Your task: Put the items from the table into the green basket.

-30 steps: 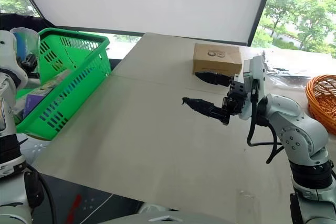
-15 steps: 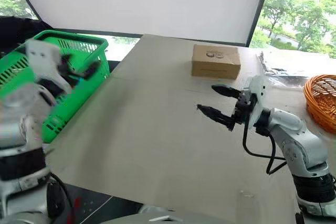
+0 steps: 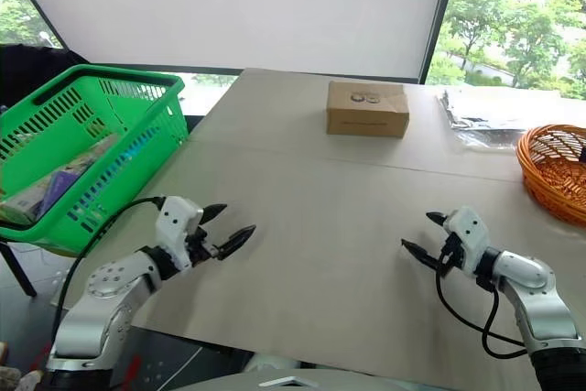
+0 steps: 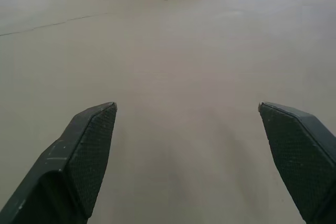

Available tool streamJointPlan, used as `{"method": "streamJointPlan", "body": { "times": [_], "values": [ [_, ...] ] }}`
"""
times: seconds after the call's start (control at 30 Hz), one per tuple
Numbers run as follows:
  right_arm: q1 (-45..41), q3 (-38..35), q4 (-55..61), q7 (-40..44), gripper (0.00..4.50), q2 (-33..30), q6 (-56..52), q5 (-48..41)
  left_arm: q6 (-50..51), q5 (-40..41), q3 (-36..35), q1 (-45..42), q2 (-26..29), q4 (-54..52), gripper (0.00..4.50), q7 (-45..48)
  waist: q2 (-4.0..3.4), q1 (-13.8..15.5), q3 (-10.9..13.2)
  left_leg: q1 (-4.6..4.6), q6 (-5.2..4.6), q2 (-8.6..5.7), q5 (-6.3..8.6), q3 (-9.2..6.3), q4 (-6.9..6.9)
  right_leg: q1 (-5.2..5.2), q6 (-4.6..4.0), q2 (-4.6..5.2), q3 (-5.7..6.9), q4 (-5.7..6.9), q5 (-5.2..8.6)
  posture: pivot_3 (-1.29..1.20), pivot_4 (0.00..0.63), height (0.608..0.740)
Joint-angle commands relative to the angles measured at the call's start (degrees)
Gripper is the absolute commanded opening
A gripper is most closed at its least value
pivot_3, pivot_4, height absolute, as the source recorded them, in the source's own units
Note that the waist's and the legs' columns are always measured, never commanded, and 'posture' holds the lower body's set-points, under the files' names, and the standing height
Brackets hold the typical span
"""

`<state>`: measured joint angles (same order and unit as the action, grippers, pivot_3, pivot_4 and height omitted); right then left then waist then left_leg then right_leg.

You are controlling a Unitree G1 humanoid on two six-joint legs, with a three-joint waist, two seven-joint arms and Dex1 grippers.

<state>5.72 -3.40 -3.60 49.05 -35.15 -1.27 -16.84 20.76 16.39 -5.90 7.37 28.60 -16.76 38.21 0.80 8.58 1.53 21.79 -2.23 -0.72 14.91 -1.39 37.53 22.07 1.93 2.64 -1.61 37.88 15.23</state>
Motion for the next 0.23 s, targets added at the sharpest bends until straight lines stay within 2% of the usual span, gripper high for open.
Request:
{"method": "streamJointPlan", "body": {
  "times": [0.03, 0.23],
  "values": [
    [0.08, -3.60, 2.79, -0.77, 4.50, 0.25, 1.61, -1.71, -3.43, -1.36, 1.31, -2.31, -0.34, 0.97, 4.45, -0.17, -0.08, -0.29, -0.04, -0.01, -0.01, 0.00, 0.00, -0.01, 0.03, 0.00, 0.00, -0.05, -0.01, 0.02, 0.00, 0.16, 0.000, 0.740],
    [2.23, -4.32, 8.57, -2.77, 4.50, 0.82, -1.44, -2.50, -6.64, -2.91, 2.38, -3.75, 0.41, 4.55, 4.45, 0.90, -0.13, -1.45, -0.08, 0.00, -0.02, 0.04, 0.00, -0.08, 0.07, 0.00, 0.02, -0.24, -0.04, 0.01, -0.01, 0.13, 0.000, 0.740]
  ]
}}
